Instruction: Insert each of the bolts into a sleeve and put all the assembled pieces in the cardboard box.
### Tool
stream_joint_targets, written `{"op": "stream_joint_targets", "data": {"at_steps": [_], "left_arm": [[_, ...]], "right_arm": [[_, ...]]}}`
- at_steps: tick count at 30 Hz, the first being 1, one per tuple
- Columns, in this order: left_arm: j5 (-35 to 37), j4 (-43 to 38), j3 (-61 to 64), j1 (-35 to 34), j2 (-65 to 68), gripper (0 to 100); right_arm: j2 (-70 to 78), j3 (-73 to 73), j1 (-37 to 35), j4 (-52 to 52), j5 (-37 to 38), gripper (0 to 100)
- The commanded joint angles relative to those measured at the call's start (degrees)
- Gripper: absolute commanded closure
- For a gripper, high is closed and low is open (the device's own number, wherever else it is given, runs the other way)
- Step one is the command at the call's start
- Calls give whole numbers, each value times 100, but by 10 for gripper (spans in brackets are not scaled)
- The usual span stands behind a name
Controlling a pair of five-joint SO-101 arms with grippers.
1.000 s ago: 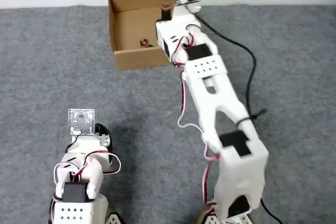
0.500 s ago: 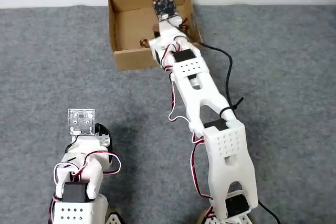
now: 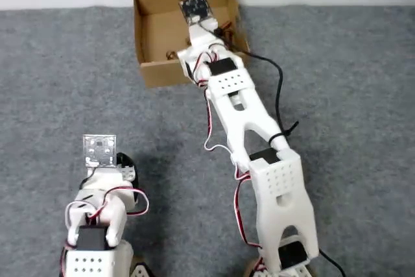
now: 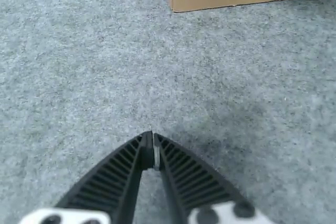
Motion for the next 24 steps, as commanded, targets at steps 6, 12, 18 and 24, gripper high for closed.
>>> {"op": "stream_joint_targets", "data": {"at_steps": [6, 12, 18, 24], "left_arm": [[-53, -70, -31, -35, -35, 994], [-62, -70, -31, -35, -35, 994], [-70, -70, -31, 0, -35, 994], [-70, -70, -31, -26, -35, 993]], "right_arm": [[-637, -853, -110, 1323, 9, 942], [-1499, -853, -66, 2738, -352, 991], [-2237, -853, -66, 4673, -1029, 991], [-3037, -835, 163, 6466, -1829, 991]]}}
